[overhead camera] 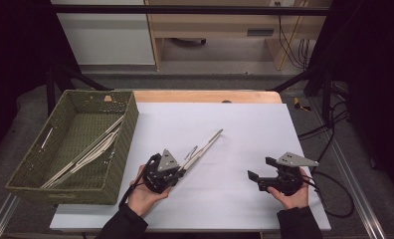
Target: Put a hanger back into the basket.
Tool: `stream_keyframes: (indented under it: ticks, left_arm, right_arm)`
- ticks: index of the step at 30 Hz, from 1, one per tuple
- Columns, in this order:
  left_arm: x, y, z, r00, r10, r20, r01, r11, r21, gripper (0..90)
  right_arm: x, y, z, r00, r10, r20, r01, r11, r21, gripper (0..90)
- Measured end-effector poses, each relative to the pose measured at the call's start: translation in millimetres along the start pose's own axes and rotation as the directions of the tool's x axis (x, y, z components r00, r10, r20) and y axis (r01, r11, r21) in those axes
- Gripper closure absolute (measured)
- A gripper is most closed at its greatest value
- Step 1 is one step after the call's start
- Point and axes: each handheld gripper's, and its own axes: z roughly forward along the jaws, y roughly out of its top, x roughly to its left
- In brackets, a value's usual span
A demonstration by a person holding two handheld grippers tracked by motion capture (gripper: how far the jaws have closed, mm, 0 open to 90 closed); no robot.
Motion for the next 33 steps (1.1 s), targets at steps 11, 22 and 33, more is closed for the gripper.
stream_keyframes:
  ticks: [11, 22, 33]
  left_arm:
    - [12.8, 5.1, -29.6, 1.0, -0.007, -0.003, 0.007, 0.9974, -0.072, 86.0]
    - [17.8, 13.6, -65.5, 0.9998, -0.001, -0.02, -0.002, 0.9866, -0.163, 86.0]
    - [20.9, 24.3, -96.9, 0.9995, 0.027, -0.016, -0.03, 0.971, -0.237, 86.0]
  right_arm:
    - [0.2, -0.4, -0.6, 0.9999, -0.011, -0.005, 0.011, 1.0, -0.012, 12.4]
    - [0.0, -0.6, -0.4, 0.9998, -0.016, -0.009, 0.016, 1.0, -0.005, 10.1]
    - [0.4, 0.3, -4.8, 1.0, -0.001, -0.005, 0.001, 1.0, -0.027, 9.4]
